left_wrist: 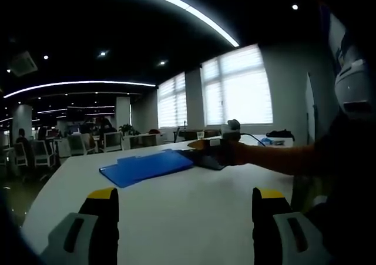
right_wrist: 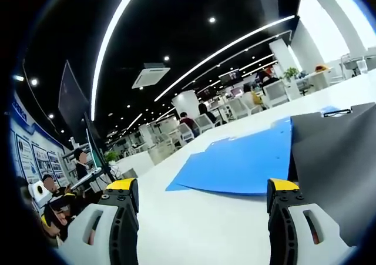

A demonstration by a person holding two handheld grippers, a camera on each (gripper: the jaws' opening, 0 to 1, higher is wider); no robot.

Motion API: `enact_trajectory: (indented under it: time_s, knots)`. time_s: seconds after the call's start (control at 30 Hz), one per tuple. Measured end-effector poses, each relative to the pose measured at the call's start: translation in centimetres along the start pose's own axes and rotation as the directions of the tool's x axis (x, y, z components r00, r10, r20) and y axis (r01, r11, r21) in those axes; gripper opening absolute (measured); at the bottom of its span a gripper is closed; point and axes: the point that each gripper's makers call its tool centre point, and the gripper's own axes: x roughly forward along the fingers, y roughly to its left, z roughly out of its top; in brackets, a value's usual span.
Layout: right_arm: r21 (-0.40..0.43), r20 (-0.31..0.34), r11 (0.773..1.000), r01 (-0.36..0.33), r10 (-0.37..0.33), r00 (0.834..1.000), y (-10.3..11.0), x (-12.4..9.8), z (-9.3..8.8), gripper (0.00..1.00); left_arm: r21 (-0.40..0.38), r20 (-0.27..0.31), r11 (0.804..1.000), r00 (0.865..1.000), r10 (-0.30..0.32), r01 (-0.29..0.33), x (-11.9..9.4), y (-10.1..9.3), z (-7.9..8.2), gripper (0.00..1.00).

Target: Organize the scattered folders on the table and sort them into different groups

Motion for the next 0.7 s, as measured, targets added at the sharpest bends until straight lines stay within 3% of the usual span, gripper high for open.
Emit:
enact_trajectory:
  time_s: [0.7]
  knots:
    - [-0.001,-0.008,1.000,0.030,-0.030,1.000,-0.64,0.64,0.07,0.90,-0.004,0.003,1.000,1.000,0.003,-0.003,-0.24,0.16,-0.07,0.94]
